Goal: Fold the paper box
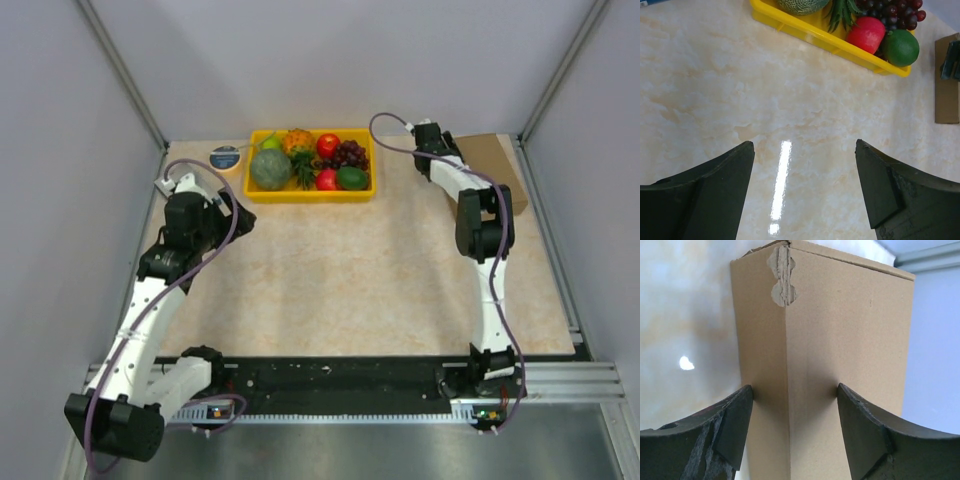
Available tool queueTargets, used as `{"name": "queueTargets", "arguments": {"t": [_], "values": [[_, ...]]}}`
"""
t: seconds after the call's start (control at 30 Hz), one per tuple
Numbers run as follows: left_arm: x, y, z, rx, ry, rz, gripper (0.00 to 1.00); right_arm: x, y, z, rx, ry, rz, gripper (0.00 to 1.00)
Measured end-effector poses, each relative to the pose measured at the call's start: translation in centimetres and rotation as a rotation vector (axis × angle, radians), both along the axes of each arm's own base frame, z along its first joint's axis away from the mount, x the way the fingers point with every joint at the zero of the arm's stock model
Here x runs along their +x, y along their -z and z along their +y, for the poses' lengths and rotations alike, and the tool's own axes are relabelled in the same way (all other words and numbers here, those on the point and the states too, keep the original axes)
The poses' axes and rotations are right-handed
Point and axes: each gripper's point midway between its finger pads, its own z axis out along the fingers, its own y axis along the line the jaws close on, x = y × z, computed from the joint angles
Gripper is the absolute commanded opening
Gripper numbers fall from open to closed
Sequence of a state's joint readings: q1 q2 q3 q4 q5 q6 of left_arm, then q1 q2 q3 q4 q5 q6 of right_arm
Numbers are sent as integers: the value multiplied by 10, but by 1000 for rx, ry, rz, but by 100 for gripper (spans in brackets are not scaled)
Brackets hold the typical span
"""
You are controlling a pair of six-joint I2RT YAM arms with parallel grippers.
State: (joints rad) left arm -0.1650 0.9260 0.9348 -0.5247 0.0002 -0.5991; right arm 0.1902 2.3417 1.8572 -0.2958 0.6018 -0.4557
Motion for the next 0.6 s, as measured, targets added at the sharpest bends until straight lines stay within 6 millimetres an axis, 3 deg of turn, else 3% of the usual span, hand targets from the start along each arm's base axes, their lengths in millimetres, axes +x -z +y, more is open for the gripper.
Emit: {"name": "queueTargets", "arguments": {"t": [0.2,0.6], "values": [[9,9,-12,-25,47,53,84,50,-2,-8,6,76,-73,69],[10,4,-17,-59,62,11,84,52,-1,-10,140,205,-132,72]]}}
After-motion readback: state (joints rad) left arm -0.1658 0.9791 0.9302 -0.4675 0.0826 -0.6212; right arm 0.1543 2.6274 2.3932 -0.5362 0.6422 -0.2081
